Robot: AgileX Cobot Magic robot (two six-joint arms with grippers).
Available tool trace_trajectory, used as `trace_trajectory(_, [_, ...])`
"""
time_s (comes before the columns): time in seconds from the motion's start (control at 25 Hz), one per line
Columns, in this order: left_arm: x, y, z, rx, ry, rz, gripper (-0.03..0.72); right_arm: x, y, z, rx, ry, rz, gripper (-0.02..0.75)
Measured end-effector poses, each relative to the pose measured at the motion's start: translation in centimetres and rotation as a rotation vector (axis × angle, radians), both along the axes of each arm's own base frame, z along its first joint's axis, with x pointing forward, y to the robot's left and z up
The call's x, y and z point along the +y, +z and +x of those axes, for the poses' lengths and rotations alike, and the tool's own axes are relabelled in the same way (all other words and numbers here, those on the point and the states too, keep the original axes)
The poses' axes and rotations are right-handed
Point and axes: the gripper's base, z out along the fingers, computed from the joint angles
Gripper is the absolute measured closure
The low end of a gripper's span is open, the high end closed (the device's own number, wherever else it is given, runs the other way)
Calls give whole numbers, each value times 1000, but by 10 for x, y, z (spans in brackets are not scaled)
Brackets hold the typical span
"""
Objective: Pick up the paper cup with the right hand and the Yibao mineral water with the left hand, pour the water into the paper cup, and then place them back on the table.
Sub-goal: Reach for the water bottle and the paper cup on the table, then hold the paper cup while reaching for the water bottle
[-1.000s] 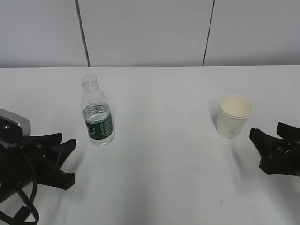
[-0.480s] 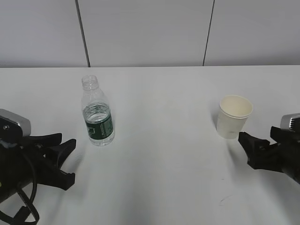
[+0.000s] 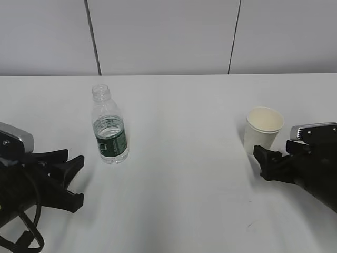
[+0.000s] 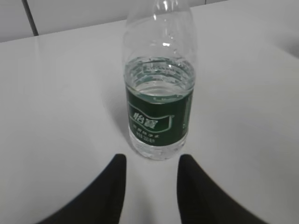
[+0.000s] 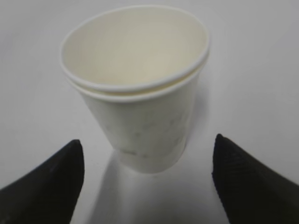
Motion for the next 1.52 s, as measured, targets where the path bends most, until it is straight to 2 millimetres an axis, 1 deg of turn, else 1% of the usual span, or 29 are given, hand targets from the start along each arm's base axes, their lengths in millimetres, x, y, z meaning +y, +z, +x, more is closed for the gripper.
trace_trajectory(0.32, [2, 0, 1, 2, 30, -3, 450, 2, -16, 21, 1, -7, 17, 69])
trace_trajectory(0.6, [2, 0, 1, 2, 31, -3, 450, 3, -27, 35, 5, -18, 44, 69])
trace_trajectory(1.16, [2, 0, 1, 2, 31, -3, 450, 5, -28, 56, -44, -17, 57, 70])
trace_trajectory(1.4, [2, 0, 1, 2, 31, -3, 450, 6, -31, 58, -44, -13, 62, 73])
trace_trajectory(1.52, [2, -1, 1, 5, 31, -1, 450, 6, -31, 58, -44, -14, 64, 99])
